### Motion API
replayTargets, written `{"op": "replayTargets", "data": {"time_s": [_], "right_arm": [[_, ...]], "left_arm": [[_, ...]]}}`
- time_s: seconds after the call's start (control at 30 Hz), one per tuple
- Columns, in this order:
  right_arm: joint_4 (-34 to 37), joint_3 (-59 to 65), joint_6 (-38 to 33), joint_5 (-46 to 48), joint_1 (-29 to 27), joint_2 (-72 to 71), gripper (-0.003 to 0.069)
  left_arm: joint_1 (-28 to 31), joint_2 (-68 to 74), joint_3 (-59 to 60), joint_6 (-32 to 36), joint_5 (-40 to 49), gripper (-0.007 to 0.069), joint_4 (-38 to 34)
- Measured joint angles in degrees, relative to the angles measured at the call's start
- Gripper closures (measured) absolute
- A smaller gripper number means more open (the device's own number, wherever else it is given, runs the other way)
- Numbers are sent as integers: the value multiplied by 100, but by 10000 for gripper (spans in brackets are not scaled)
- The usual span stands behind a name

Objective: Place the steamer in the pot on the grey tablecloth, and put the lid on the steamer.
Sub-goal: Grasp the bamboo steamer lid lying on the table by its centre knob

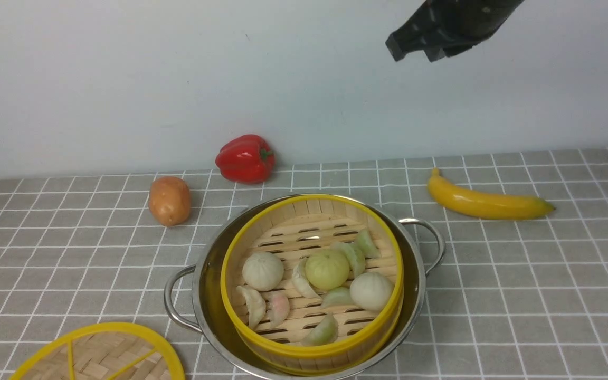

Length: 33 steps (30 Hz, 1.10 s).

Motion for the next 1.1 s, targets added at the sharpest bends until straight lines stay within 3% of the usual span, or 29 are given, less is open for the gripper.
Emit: {"op": "replayTargets", "data": {"time_s": [0.33,0.5,0.6,0.7,0.77,1.1], "right_arm": [[64,184,-7,-16,0,-159,654],[-21,1977,56,-866,0,-1334,646],[-80,3887,131,-2079,-116,-2673,640],[-80,5069,180,-2910,-408,-3615,633],[-80,6625,520,-3917,-1121,-4763,621],[-93,9250,1228,-4895,-2716,-7777,586]], "left_arm": [[0,0,0,0,0,382,0],[0,0,0,0,-5,382,0],[0,0,0,0,-5,382,0],[0,0,0,0,-5,382,0],[0,0,0,0,-5,382,0],[0,0,0,0,-5,382,0]]}}
